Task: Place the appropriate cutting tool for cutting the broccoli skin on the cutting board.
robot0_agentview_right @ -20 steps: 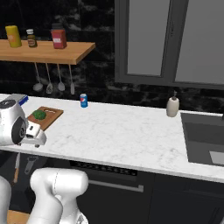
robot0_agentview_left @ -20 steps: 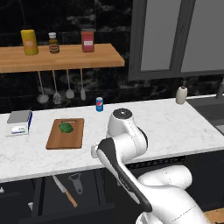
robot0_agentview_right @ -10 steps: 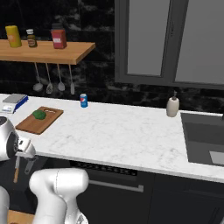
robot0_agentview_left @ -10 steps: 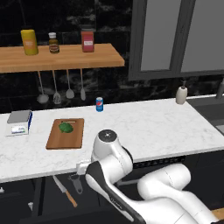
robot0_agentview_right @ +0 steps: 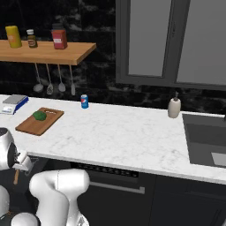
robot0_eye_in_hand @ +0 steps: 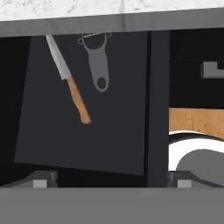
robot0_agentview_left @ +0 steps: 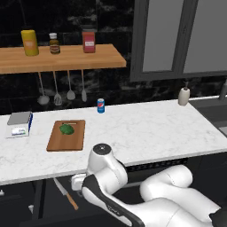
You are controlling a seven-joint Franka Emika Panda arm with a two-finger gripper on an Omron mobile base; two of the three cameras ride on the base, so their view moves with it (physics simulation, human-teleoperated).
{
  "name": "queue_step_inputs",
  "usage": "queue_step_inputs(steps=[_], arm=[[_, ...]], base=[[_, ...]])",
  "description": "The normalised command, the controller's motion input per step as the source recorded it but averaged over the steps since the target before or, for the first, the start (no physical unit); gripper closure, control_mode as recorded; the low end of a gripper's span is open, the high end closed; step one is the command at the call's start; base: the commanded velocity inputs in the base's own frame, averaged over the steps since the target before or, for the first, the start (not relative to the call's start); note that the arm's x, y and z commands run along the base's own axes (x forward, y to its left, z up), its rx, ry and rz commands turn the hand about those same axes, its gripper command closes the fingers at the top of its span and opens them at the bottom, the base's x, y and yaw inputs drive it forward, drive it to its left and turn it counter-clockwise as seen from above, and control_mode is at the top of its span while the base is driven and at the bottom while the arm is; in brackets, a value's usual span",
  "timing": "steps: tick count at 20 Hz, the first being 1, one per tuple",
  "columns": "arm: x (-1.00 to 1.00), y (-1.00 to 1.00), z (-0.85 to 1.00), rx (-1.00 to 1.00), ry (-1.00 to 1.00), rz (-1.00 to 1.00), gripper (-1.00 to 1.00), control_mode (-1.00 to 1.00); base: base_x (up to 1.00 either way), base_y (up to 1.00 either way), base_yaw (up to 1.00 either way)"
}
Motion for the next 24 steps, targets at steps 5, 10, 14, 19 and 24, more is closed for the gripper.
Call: queue_step_inputs(steps=[5,10,14,19,24], arm=[[0.00,0.29,-0.43,0.00,0.19,0.00,-1.00,-1.00],[0.00,0.26,-0.35,0.00,0.10,0.00,-1.00,-1.00],[0.00,0.22,-0.30,0.00,0.09,0.00,-1.00,-1.00],[0.00,0.19,-0.33,0.00,0.03,0.00,-1.00,-1.00],[0.00,0.19,-0.37,-0.04,0.00,0.00,-1.00,-1.00]], base=[[0.00,0.00,0.00],[0.00,0.00,0.00],[0.00,0.00,0.00],[0.00,0.00,0.00],[0.00,0.00,0.00]])
